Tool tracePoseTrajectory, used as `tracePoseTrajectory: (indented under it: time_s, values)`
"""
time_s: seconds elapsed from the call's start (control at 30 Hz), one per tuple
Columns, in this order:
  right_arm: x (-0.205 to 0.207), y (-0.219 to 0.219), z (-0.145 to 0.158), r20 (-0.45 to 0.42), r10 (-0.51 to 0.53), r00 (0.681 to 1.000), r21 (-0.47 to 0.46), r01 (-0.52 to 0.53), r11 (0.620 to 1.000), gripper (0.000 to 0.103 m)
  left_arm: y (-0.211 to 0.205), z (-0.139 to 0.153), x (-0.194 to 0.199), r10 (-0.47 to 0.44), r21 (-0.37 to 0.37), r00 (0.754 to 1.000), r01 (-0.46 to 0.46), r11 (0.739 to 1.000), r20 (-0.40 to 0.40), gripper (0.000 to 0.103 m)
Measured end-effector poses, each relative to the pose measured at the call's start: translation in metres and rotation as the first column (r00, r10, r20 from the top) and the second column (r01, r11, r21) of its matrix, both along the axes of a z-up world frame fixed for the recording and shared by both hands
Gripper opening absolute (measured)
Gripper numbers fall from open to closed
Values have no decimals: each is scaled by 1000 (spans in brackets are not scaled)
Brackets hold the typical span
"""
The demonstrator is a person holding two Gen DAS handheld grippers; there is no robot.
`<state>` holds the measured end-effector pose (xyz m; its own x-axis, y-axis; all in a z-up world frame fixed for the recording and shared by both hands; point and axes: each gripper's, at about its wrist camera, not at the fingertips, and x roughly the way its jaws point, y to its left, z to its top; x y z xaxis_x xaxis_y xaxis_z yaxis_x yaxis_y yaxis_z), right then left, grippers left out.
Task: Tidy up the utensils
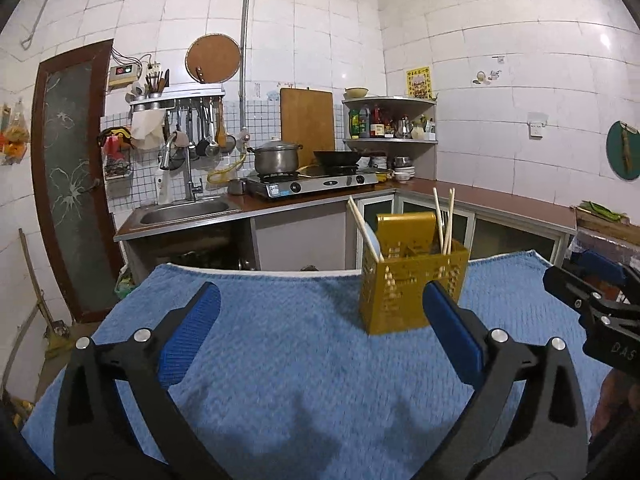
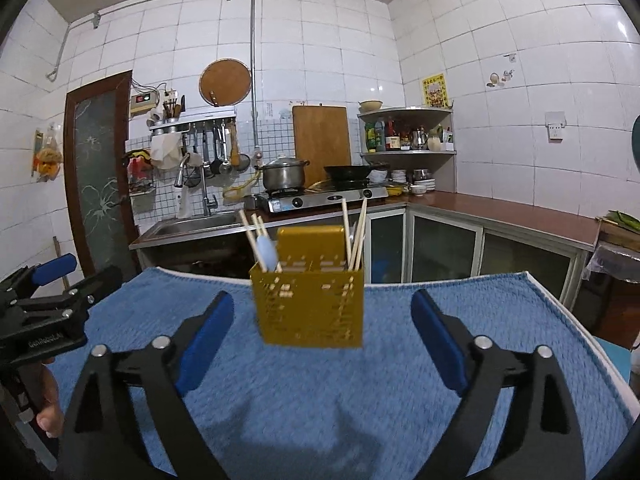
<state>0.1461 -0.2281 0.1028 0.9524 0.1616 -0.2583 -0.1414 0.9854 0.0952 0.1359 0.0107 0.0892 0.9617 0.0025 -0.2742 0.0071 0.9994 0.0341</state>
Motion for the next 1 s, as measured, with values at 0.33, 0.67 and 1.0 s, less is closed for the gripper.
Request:
tracePoseTrajectory:
  time_s: [0.33,0.67,1.0]
  values:
    - [-35,6,-38,8,-26,1000,-9,26,1000,98,20,-43,-20,59,-37,998,-59,998,-3,98]
    - [-31,5,-63,4,-66,998,-75,66,995,98,10,-67,-24,83,11,996,-83,996,18,98]
    - [-30,3,-71,-34,-66,997,-59,64,996,98,7,-78,-18,52,18,998,-52,998,-27,98]
